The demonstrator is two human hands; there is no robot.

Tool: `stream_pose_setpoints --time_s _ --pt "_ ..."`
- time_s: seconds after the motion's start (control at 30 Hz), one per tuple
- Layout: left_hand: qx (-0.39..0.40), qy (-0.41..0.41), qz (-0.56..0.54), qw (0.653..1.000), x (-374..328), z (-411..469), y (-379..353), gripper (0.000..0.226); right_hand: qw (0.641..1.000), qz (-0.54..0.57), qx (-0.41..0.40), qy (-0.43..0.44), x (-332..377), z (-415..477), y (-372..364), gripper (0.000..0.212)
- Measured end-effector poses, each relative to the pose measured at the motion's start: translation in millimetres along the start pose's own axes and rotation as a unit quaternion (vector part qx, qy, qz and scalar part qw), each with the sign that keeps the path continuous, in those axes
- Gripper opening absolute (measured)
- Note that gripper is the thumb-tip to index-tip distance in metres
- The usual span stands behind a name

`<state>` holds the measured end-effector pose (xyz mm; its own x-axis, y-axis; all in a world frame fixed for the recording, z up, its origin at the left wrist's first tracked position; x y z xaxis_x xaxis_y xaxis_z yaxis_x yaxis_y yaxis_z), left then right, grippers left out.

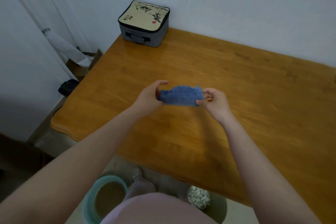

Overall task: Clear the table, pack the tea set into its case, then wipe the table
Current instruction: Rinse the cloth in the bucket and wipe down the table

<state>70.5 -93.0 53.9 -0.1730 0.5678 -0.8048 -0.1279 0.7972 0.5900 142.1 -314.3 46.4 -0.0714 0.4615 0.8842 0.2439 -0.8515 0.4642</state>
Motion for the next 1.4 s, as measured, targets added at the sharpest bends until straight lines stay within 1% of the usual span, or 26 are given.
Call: stream_pose_setpoints --time_s 0.07,0.13,0.2,0.27,0.33,0.4,0.47,0.5,0.53,0.57,0.67,0.7,0.73,0.77,0.83,0.93,1.03,1.13,1.23,1.33,1.4 --pt "0.000 -0.026 0.071 0.997 3.5 8.7 1.6 0.053 0.998 -0.050 -0.012 0.040 3.6 2.7 -5.9 0.027" --pt "0.026 -0.061 0.173 0.983 14.3 4.9 -8.5 0.035 0.987 -0.150 -0.014 0.055 -7.2 -7.7 -15.7 0.031" --pt "0.060 -0.076 0.225 0.969 31.4 -11.1 -25.5 0.033 0.976 -0.209 0.018 0.055 -28.1 -26.9 -28.0 0.032" --pt "0.104 -0.079 0.240 0.962 49.8 -35.5 -43.3 0.036 0.973 -0.214 0.069 0.059 -50.6 -51.6 -40.3 0.037" --pt "0.148 -0.089 0.249 0.953 66.0 -59.3 -56.8 0.036 0.966 -0.221 0.110 0.081 -66.7 -74.5 -48.4 0.036" --pt "0.173 -0.112 0.251 0.946 78.6 -77.4 -63.8 0.033 0.950 -0.253 0.152 0.100 -75.6 -89.9 -53.4 0.031" --pt "0.184 -0.134 0.249 0.941 84.7 -88.1 -63.6 0.032 0.925 -0.299 0.198 0.124 -76.6 -99.0 -55.6 0.028" --pt "0.180 -0.140 0.249 0.941 85.5 -90.6 -61.2 0.032 0.912 -0.323 0.218 0.131 -74.5 -100.7 -55.4 0.027" --pt "0.167 -0.144 0.244 0.944 85.0 -92.0 -57.8 0.032 0.905 -0.336 0.227 0.127 -72.8 -99.7 -54.9 0.027" --pt "0.147 -0.146 0.236 0.949 84.4 -91.9 -53.9 0.032 0.909 -0.334 0.218 0.122 -68.0 -97.0 -54.1 0.026" --pt "0.083 -0.133 0.224 0.962 85.5 -87.3 -41.5 0.030 0.939 -0.293 0.120 0.135 -51.8 -88.4 -63.3 0.020" --pt "0.070 -0.120 0.226 0.964 88.1 -85.3 -37.4 0.029 0.939 -0.300 0.088 0.145 -50.9 -86.5 -72.6 0.022" --pt "0.058 -0.106 0.232 0.965 90.8 -83.3 -33.1 0.029 0.932 -0.323 0.065 0.151 -51.9 -86.5 -84.3 0.029" --pt "0.044 -0.093 0.241 0.965 92.8 -81.9 -29.2 0.029 0.921 -0.357 0.061 0.141 -55.0 -88.0 -96.2 0.038" --pt "0.009 -0.060 0.268 0.961 100.4 -79.1 -18.8 0.032 0.900 -0.416 0.072 0.104 -64.9 -90.4 -119.8 0.053" --pt "-0.034 0.006 0.327 0.944 115.5 -80.0 -2.6 0.045 0.884 -0.454 0.073 0.088 -80.0 -96.8 -143.7 0.059" --pt "-0.070 0.057 0.365 0.926 132.1 -80.4 15.7 0.052 0.887 -0.451 0.068 0.078 -81.5 -96.4 -159.2 0.061" --pt "-0.096 0.097 0.365 0.921 150.1 -76.7 36.7 0.053 0.892 -0.439 0.071 0.085 -67.5 -89.7 -182.5 0.064" --pt "-0.104 0.112 0.367 0.918 166.2 -71.4 56.5 0.053 0.896 -0.426 0.080 0.102 -53.3 -69.2 -209.2 0.067" --pt "-0.100 0.112 0.366 0.918 178.2 -65.5 70.1 0.053 0.887 -0.430 0.103 0.133 -41.2 -40.8 -233.6 0.070" --pt "-0.100 0.110 0.363 0.920 184.2 -60.6 73.8 0.053 0.883 -0.431 0.122 0.138 -30.0 -19.6 -250.0 0.070"
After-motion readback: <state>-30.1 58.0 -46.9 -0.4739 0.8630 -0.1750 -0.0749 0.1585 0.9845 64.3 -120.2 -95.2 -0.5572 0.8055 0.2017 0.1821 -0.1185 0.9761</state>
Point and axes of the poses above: each hand's wrist, its own z-axis towards the middle knuckle, its own y-axis out of the back of the hand, x = y × z, the point moved 4 cm from there along z, towards the middle knuckle, and after that the axes turned 4 degrees about -x, right-handed, at the moved point
